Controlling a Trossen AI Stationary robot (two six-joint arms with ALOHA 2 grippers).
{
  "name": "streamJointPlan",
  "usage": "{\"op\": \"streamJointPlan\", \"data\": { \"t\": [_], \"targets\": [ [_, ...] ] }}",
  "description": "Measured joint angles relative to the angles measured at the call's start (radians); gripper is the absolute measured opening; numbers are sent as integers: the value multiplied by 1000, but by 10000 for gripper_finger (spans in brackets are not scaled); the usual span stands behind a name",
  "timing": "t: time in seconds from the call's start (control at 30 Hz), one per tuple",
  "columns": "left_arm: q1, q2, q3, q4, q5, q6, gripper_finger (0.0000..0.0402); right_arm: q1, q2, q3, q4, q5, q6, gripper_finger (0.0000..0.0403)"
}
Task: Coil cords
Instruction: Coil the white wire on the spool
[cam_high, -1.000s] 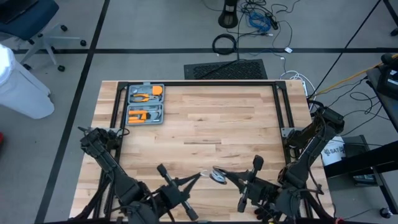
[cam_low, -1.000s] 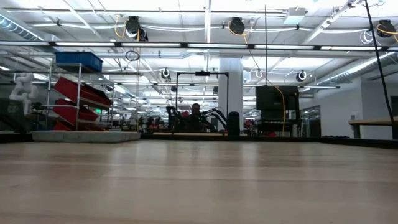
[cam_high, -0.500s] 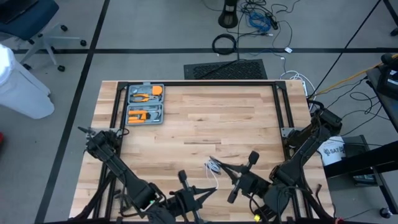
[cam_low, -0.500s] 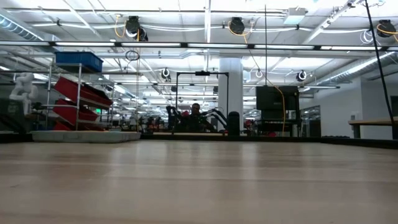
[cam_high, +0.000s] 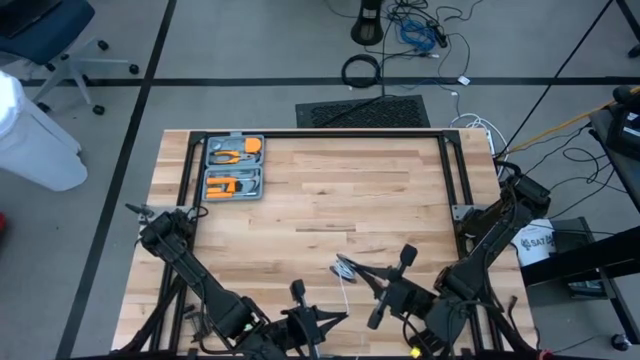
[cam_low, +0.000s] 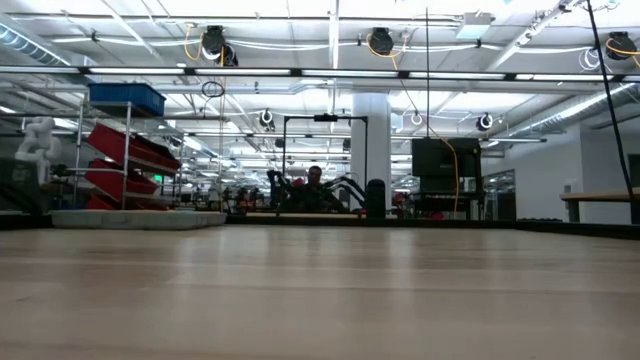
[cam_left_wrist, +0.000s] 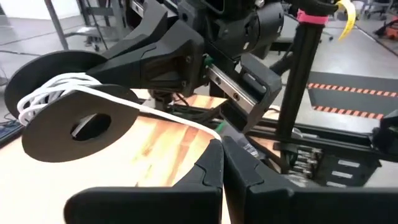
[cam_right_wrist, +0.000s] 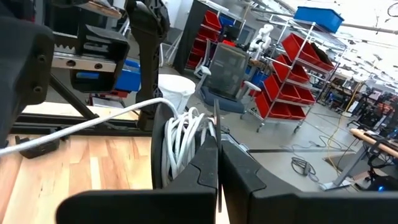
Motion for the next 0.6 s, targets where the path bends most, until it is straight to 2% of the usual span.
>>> {"op": "streamJointPlan", "data": {
  "t": [0.2, 0.6],
  "targets": [
    [16, 0, 0, -1, -62, 4, 0, -1, 0, 0, 1, -1, 18, 0],
    [43, 0, 0, 36, -67, 33, 0, -2, -1, 0, -1, -17, 27, 0]
  ]
}}
